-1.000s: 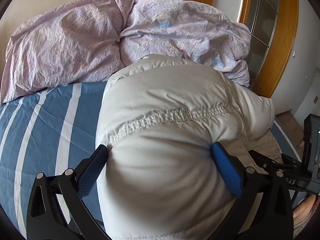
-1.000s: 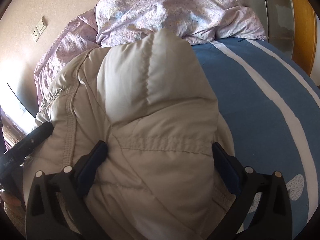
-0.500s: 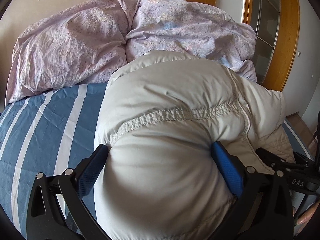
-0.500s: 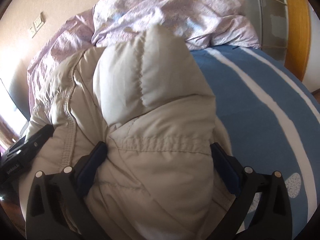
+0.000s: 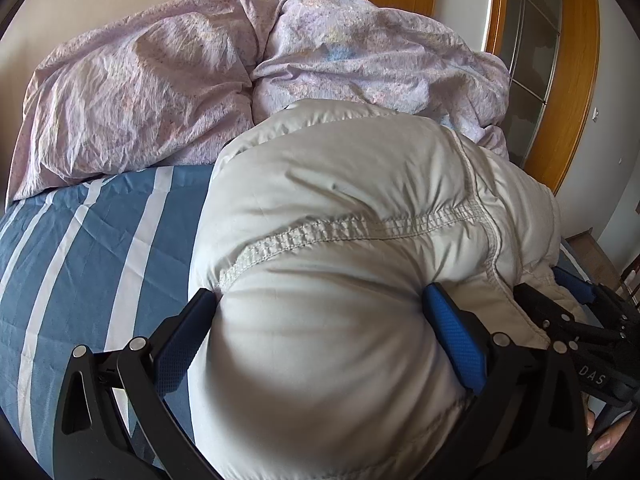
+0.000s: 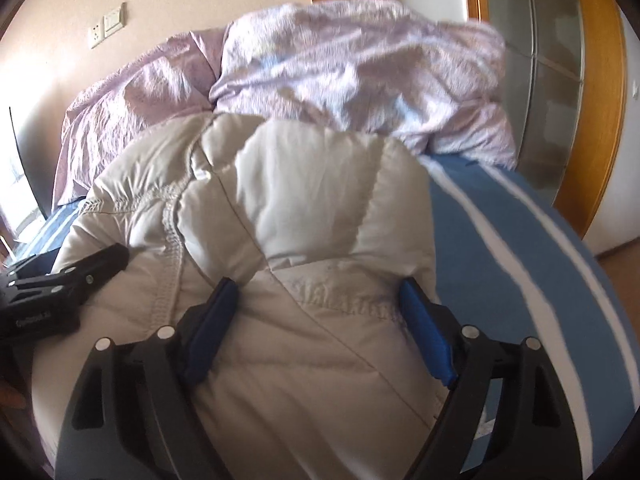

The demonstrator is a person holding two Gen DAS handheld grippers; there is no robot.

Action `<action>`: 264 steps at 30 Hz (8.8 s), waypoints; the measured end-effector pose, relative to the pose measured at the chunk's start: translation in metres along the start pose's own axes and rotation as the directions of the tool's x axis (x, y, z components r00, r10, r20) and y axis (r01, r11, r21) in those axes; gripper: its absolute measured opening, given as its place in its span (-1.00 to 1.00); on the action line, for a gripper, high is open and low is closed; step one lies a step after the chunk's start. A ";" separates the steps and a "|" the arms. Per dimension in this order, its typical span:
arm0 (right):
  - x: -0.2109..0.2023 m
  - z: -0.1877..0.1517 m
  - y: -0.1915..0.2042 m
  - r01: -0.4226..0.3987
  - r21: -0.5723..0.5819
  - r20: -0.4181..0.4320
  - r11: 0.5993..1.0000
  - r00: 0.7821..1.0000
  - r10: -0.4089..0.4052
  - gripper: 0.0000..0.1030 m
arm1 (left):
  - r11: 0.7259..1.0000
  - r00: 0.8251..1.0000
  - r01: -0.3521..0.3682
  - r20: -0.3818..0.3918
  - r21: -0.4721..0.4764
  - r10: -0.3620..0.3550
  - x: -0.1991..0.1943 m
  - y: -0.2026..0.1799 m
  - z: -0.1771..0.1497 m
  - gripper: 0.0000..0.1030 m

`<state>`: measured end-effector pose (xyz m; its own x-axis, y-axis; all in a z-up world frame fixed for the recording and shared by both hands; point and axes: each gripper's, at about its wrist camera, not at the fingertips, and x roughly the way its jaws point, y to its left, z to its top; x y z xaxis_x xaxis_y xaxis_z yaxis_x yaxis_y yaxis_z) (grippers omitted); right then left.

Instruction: Fold large clothes

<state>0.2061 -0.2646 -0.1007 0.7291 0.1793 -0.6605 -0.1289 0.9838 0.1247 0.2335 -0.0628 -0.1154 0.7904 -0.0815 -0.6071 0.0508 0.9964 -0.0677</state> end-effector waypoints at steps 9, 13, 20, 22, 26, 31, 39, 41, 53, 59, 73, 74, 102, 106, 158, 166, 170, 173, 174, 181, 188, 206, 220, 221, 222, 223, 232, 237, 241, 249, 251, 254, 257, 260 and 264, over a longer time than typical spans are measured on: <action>0.025 -0.006 -0.007 -0.054 0.027 -0.052 0.998 0.997 0.055 0.74 | 0.999 0.999 -0.033 0.029 0.012 0.033 0.001 -0.005 -0.005 0.97; 0.027 -0.008 -0.009 -0.057 0.042 -0.061 0.998 0.996 0.060 0.75 | 0.999 0.999 -0.046 0.030 0.015 0.045 0.002 -0.007 -0.004 0.97; -0.005 0.016 -0.023 -0.109 0.140 -0.161 0.984 0.978 0.131 0.83 | 0.964 0.979 0.189 -0.046 -0.190 -0.201 -0.027 0.041 0.002 0.97; -0.015 0.018 -0.040 -0.153 0.202 -0.148 0.967 0.972 0.184 0.93 | 0.938 0.965 0.234 -0.057 -0.255 -0.256 -0.032 0.063 0.003 0.97; -0.004 0.021 -0.082 -0.202 0.357 -0.219 0.912 0.931 0.292 0.94 | 0.903 0.944 0.255 -0.112 -0.346 -0.309 -0.023 0.096 0.004 0.97; 0.035 0.008 -0.097 -0.255 0.470 -0.330 0.845 0.837 0.436 0.95 | 0.852 0.902 0.319 -0.144 -0.416 -0.408 -0.005 0.108 -0.005 0.97; 0.065 -0.004 -0.100 -0.377 0.532 -0.342 0.758 0.723 0.600 0.97 | 0.748 0.808 0.447 -0.138 -0.490 -0.573 0.015 0.106 -0.017 0.97; 0.068 -0.003 -0.093 -0.399 0.520 -0.358 0.755 0.700 0.617 0.97 | 0.727 0.784 0.471 -0.141 -0.500 -0.604 0.019 0.102 -0.020 0.97; 0.069 0.002 -0.054 -0.544 0.433 -0.291 0.719 0.670 0.683 0.51 | 0.781 0.811 0.467 -0.152 -0.414 -0.565 0.008 0.082 -0.014 0.66; 0.059 0.013 -0.043 -0.585 0.387 -0.260 0.713 0.672 0.693 0.08 | 0.797 0.835 0.464 -0.109 -0.388 -0.539 -0.004 0.092 -0.003 0.49; 0.090 0.072 0.037 -0.620 0.238 -0.276 0.747 0.695 0.664 -0.06 | 0.842 0.918 0.358 -0.013 -0.404 -0.397 -0.015 0.168 0.028 0.45; 0.095 0.076 0.043 -0.616 0.229 -0.279 0.754 0.700 0.657 -0.06 | 0.847 0.924 0.345 -0.014 -0.404 -0.382 -0.013 0.174 0.031 0.45; 0.024 0.079 0.131 -0.058 -0.165 0.136 0.985 0.987 0.081 0.54 | 0.987 0.994 -0.096 0.043 -0.126 0.102 -0.039 0.146 0.057 0.95; 0.045 0.070 0.154 -0.068 -0.206 0.098 0.976 0.991 0.090 0.47 | 0.988 0.990 -0.135 0.026 -0.074 0.137 -0.027 0.131 0.054 0.95; 0.132 0.104 0.144 -0.139 -0.061 -0.071 0.988 0.988 0.135 0.58 | 0.983 0.988 -0.150 -0.037 -0.107 0.147 0.036 0.156 0.076 0.97; 0.156 0.098 0.132 -0.167 -0.015 -0.078 0.986 0.983 0.165 0.69 | 0.975 0.983 -0.183 -0.047 -0.127 0.178 0.056 0.151 0.070 0.97; 0.164 0.096 0.127 -0.197 0.011 -0.087 0.980 0.977 0.197 0.70 | 0.973 0.982 -0.190 -0.049 -0.135 0.184 0.061 0.151 0.068 0.97; 0.161 0.095 0.129 -0.182 0.008 -0.082 0.983 0.980 0.182 0.70 | 0.971 0.978 -0.207 -0.038 -0.119 0.204 0.057 0.147 0.067 0.97; 0.155 0.095 0.129 -0.171 0.008 -0.081 0.985 0.982 0.172 0.69 | 0.971 0.978 -0.207 -0.036 -0.121 0.204 0.052 0.147 0.067 0.97; 0.117 0.075 0.118 -0.176 0.000 -0.082 0.984 0.981 0.176 0.64 | 0.973 0.984 -0.174 0.001 -0.153 0.177 0.029 0.149 0.056 0.97; 0.094 0.075 0.108 -0.128 0.041 -0.095 0.991 0.987 0.132 0.72 | 0.973 0.994 -0.106 0.002 -0.204 0.109 -0.001 0.155 0.051 0.97; -0.056 0.021 0.100 -0.132 0.075 0.001 0.988 0.991 0.132 0.95 | 0.976 0.992 -0.122 0.000 -0.182 0.124 -0.124 0.153 -0.014 0.97; -0.105 -0.019 0.110 -0.132 0.053 0.005 0.990 0.991 0.132 0.95 | 0.976 0.994 -0.110 -0.017 -0.187 0.108 -0.159 0.131 -0.053 0.97; -0.107 -0.021 0.110 -0.131 0.057 0.001 0.990 0.991 0.131 0.95 | 0.976 0.994 -0.111 -0.017 -0.185 0.110 -0.161 0.129 -0.055 0.97; -0.109 -0.024 0.110 -0.135 0.062 -0.005 0.989 0.991 0.135 0.95 | 0.977 0.994 -0.114 -0.016 -0.181 0.113 -0.162 0.128 -0.056 0.97; -0.110 -0.027 0.110 -0.142 0.066 -0.011 0.988 0.990 0.143 0.95 | 0.978 0.993 -0.115 -0.015 -0.176 0.114 -0.164 0.126 -0.058 0.97; -0.117 -0.045 0.113 -0.165 0.088 -0.039 0.982 0.985 0.169 0.95 | 0.982 0.996 -0.087 -0.046 -0.170 0.080 -0.164 0.114 -0.065 0.97; -0.119 -0.046 0.113 -0.175 0.093 -0.043 0.980 0.983 0.179 0.95 | 0.982 0.996 -0.078 -0.053 -0.174 0.069 -0.165 0.112 -0.067 0.97; -0.121 -0.047 0.114 -0.180 0.087 -0.043 0.980 0.982 0.185 0.95 | 0.982 0.996 -0.076 -0.056 -0.173 0.067 -0.166 0.111 -0.067 0.97; -0.122 -0.047 0.116 -0.188 0.091 -0.045 0.978 0.980 0.193 0.95 | 0.981 0.996 -0.071 -0.063 -0.180 0.061 -0.167 0.111 -0.070 0.97; -0.122 -0.047 0.116 -0.190 0.092 -0.046 0.978 0.980 0.194 0.95 | 0.981 0.996 -0.073 -0.064 -0.181 0.062 -0.167 0.111 -0.070 0.97; -0.122 -0.046 0.116 -0.194 0.089 -0.048 0.977 0.979 0.198 0.95 | 0.980 0.996 -0.073 -0.067 -0.183 0.061 -0.165 0.112 -0.071 0.97; -0.122 -0.046 0.118 -0.198 0.088 -0.052 0.976 0.978 0.203 0.95 | 0.981 0.996 -0.069 -0.070 -0.181 0.057 -0.164 0.112 -0.070 0.97; -0.121 -0.046 0.117 -0.206 0.094 -0.057 0.974 0.976 0.212 0.95 | 0.981 0.996 -0.063 -0.073 -0.181 0.050 -0.163 0.111 -0.069 0.97; -0.120 -0.045 0.116 -0.208 0.097 -0.058 0.973 0.975 0.214 0.95 | 0.982 0.996 -0.056 -0.077 -0.181 0.043 -0.161 0.111 -0.068 0.97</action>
<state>0.0728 -0.1717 -0.0403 0.6443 0.3860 -0.6603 -0.2122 0.9196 0.3305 0.0699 0.0590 -0.0788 0.7426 -0.0404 -0.6685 -0.1051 0.9788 -0.1759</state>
